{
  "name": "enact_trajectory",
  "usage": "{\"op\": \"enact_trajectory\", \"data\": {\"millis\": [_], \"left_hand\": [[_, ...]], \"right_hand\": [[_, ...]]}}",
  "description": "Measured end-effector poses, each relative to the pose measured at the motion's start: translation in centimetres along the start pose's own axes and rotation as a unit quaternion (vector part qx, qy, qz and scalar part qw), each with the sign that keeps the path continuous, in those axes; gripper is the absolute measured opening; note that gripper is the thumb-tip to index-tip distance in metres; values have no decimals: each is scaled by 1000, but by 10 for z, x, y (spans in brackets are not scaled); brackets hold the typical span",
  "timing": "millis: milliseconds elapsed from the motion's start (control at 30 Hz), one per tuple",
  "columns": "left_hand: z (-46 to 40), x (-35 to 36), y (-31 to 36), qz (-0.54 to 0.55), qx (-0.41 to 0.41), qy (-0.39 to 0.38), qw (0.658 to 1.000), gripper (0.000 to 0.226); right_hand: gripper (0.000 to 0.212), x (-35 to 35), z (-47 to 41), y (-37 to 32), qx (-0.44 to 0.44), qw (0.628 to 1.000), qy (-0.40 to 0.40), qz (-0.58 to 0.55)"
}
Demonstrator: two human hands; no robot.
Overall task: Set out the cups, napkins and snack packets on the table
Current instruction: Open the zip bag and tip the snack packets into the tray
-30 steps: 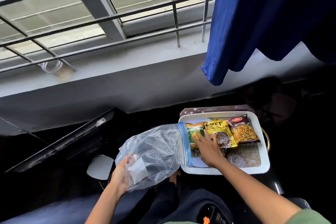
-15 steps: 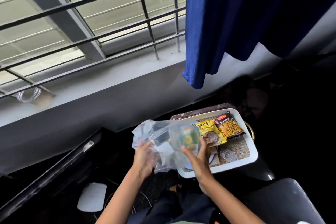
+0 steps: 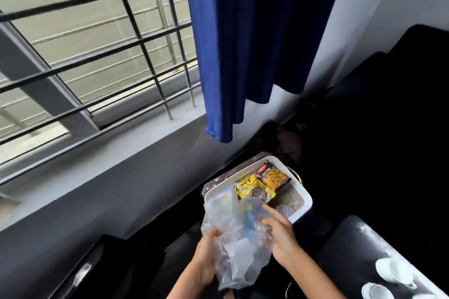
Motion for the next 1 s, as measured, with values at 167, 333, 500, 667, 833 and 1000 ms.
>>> {"op": "enact_trajectory", "data": {"millis": [167, 333, 500, 667, 833, 1000], "left_hand": [[33, -32, 28, -84, 293, 205, 930, 76], [92, 46, 36, -449, 596, 40, 665, 110], [84, 94, -7, -579, 518, -99, 622, 113], [92, 129, -33, -618, 519, -66, 588, 68], [105, 168, -83, -581, 510, -90, 628, 35], [137, 210, -163, -575, 469, -92, 665, 7]], "right_hand": [[37, -46, 12, 22, -12, 997, 77, -19], [22, -68, 30, 31, -2, 994, 90, -67], [26, -75, 58, 41, 58, 992, -7, -115], [34, -125, 81, 44, 47, 981, -40, -181], [23, -225, 103, 50, -84, 983, 64, -147], [44, -316, 149, 98, -104, 990, 62, -73]]}}
Point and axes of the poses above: each hand's wrist, its own z-axis away from the middle knuckle, its own x-axis out of the palm, y = z × x, the point moved 9 cm from there along -z, towards the middle knuckle, and after that the axes turned 7 degrees about y, right-handed, at the moved point
